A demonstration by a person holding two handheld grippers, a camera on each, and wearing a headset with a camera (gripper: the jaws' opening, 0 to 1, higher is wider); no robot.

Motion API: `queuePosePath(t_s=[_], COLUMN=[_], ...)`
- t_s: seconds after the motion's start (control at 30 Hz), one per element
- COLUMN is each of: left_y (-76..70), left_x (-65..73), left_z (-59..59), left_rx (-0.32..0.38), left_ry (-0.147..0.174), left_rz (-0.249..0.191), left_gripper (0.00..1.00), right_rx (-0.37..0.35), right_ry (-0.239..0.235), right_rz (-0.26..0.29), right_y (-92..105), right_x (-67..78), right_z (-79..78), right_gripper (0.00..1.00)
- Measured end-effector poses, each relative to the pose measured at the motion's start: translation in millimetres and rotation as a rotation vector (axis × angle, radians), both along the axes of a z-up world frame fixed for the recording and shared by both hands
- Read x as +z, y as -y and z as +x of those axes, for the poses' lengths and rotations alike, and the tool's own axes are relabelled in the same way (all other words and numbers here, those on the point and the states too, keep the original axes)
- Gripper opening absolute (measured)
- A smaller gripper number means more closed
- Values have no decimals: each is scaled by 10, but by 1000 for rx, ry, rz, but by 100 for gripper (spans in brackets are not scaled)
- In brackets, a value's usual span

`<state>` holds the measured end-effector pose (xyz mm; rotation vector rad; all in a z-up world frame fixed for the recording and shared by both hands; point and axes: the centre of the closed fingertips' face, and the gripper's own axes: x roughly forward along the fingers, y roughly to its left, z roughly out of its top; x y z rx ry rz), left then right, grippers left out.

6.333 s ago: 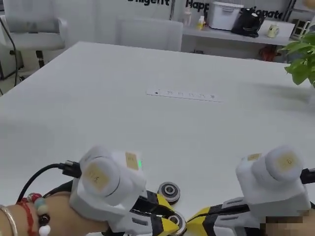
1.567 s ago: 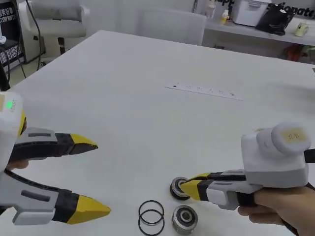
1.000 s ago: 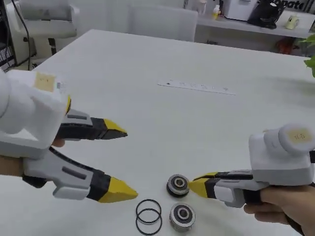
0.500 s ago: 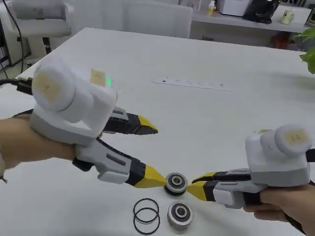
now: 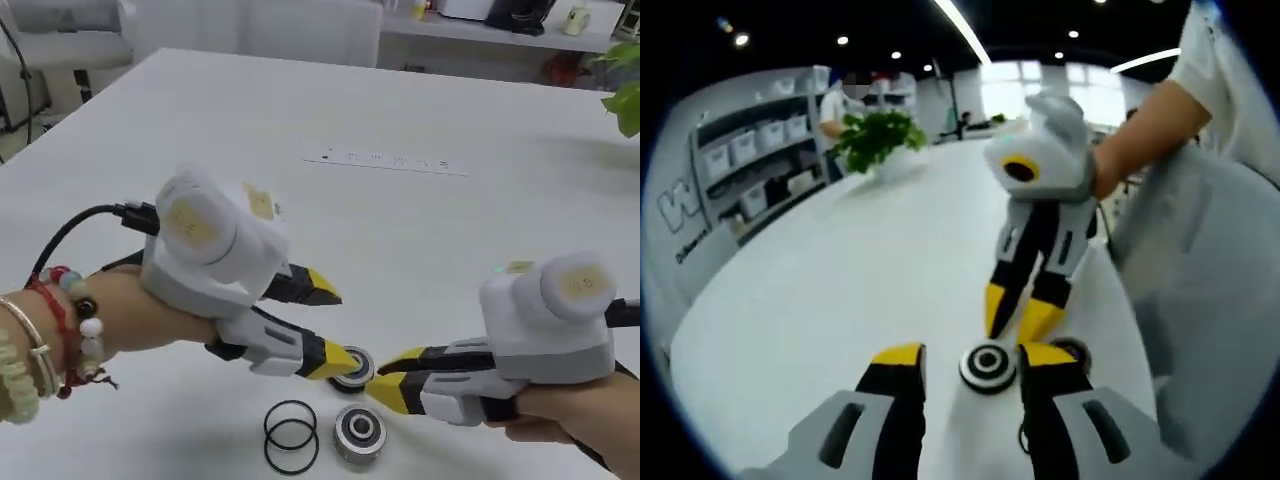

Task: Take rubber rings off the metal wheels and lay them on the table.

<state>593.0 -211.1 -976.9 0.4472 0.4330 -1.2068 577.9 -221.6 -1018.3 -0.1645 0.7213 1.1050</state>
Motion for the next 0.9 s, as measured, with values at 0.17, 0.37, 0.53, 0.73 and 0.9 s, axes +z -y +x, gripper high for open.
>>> queuePosePath(t_s=[0.17, 0.37, 0.53, 0.73, 0.9], left_y=[26, 26, 49, 32, 27], left_x=[-108, -228, -215, -246, -250], left_z=[9, 5, -23, -44, -47], left_rx=[6, 35, 45, 72, 72], left_ry=[-8, -40, -66, -98, -102], left_rz=[11, 10, -15, -26, -29], left_gripper=[29, 20, 15, 13, 13], right_rx=[21, 30, 45, 75, 90], right_ry=[35, 63, 79, 97, 109], right_rz=[-20, -19, -23, -33, -45], right_y=[-25, -41, -57, -66, -58], right_x=[-29, -19, -19, -13, -12], right_z=[6, 37, 37, 20, 6], right_gripper=[18, 22, 21, 17, 14])
